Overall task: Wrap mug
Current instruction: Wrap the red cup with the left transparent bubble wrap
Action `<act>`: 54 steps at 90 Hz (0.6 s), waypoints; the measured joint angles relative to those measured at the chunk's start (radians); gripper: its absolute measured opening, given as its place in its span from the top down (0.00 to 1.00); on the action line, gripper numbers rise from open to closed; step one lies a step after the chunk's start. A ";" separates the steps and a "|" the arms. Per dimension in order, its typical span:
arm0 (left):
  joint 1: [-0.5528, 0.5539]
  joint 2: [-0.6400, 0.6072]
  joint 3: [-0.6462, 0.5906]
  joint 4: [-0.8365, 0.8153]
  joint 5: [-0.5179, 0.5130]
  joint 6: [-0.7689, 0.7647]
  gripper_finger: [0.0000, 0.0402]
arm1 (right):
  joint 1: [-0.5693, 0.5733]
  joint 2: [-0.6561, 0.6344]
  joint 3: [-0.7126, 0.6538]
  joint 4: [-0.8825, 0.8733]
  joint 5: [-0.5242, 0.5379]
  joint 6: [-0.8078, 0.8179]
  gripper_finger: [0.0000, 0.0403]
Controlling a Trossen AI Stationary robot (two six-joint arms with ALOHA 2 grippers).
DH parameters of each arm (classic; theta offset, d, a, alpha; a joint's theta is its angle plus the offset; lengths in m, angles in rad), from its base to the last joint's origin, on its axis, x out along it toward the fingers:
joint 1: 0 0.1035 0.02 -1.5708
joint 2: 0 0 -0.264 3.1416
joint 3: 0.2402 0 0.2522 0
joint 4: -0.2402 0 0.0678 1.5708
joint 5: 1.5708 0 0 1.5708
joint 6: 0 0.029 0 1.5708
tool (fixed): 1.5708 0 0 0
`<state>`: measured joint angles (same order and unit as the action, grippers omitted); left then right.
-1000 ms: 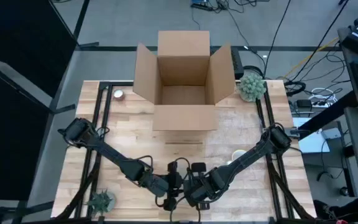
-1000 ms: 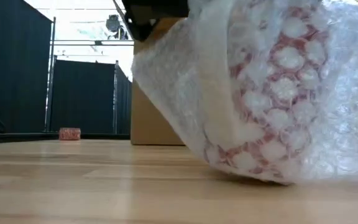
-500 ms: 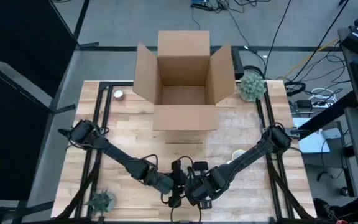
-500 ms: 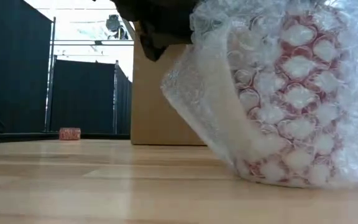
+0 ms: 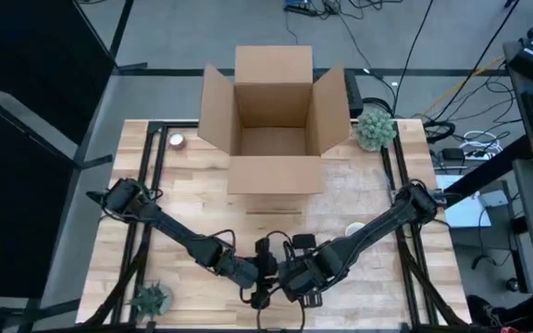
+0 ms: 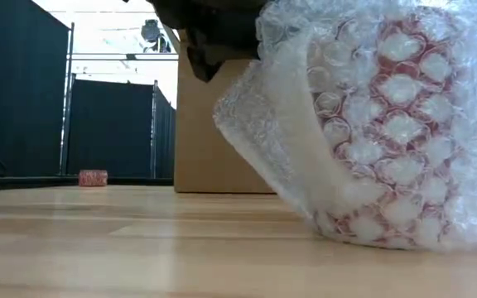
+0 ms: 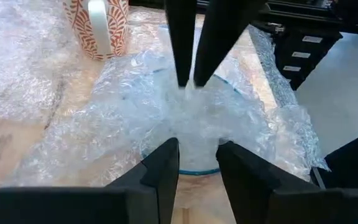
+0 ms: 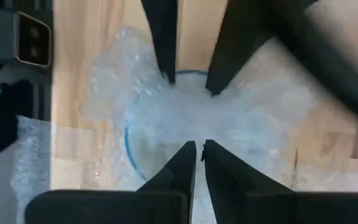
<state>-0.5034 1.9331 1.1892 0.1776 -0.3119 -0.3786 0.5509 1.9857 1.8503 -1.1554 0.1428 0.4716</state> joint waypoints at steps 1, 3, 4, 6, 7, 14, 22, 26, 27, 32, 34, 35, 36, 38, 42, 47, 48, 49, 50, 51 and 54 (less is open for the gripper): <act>0.000 0.000 0.000 0.000 0.000 0.000 0.74 | 0.001 -0.004 0.000 0.004 0.004 0.001 0.95; 0.000 0.000 0.000 0.000 0.000 0.000 0.74 | 0.001 -0.011 0.000 0.013 0.013 0.004 0.95; 0.000 0.000 0.000 0.000 0.000 0.000 0.74 | 0.001 -0.015 0.000 0.018 0.017 0.005 0.95; 0.000 0.000 0.000 0.000 0.000 0.000 0.74 | 0.002 -0.021 0.001 0.028 0.025 0.005 0.95; 0.000 0.000 0.000 0.000 0.000 0.000 0.74 | 0.003 -0.024 0.001 0.034 0.030 0.005 0.95; 0.000 0.001 0.000 0.001 0.000 0.000 0.74 | 0.008 -0.034 0.002 0.069 0.067 0.002 0.95; 0.000 0.001 -0.001 0.001 0.000 -0.001 0.74 | 0.014 -0.023 -0.010 0.131 0.096 -0.016 0.95; 0.000 0.001 -0.001 0.001 0.001 0.000 0.74 | 0.016 -0.011 -0.030 0.167 0.091 -0.023 0.95; 0.000 0.001 -0.001 0.002 0.001 0.000 0.74 | 0.017 -0.007 -0.036 0.173 0.089 -0.023 0.95; 0.000 0.001 -0.001 0.000 0.001 0.001 0.74 | 0.018 0.008 -0.077 0.201 0.074 -0.021 0.95; 0.000 0.001 -0.001 -0.001 0.001 0.003 0.74 | 0.019 0.013 -0.096 0.211 0.072 -0.017 0.95; 0.000 0.000 -0.001 -0.003 0.000 0.004 0.74 | 0.020 0.015 -0.106 0.214 0.070 -0.015 0.95; 0.000 0.000 -0.003 -0.005 -0.002 0.004 0.74 | 0.021 0.016 -0.114 0.217 0.071 -0.011 0.95; -0.001 0.000 -0.003 -0.011 -0.001 0.002 0.74 | 0.022 0.017 -0.131 0.220 0.071 0.002 0.95; -0.001 -0.003 -0.002 -0.009 0.002 0.002 0.74 | 0.023 0.018 -0.166 0.227 0.067 0.031 0.95; -0.001 -0.003 -0.001 -0.007 0.006 0.002 0.74 | 0.021 0.020 -0.216 0.254 0.068 0.064 0.95; -0.001 -0.003 -0.001 -0.007 0.008 0.002 0.74 | 0.020 0.020 -0.226 0.265 0.069 0.069 0.95; -0.001 -0.003 -0.001 -0.007 0.009 0.002 0.74 | 0.020 0.020 -0.236 0.277 0.069 0.074 0.95; -0.001 -0.004 -0.001 -0.006 0.009 0.002 0.74 | 0.020 0.020 -0.244 0.288 0.070 0.078 0.95; -0.001 -0.004 -0.002 -0.006 0.010 0.002 0.74 | 0.020 0.020 -0.253 0.299 0.071 0.082 0.95; -0.001 -0.004 -0.002 -0.006 0.010 0.002 0.74 | 0.020 0.019 -0.276 0.331 0.072 0.090 0.95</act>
<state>-0.5041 1.9293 1.1877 0.1718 -0.3023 -0.3767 0.5705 2.0047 1.5742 -0.8241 0.2146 0.5617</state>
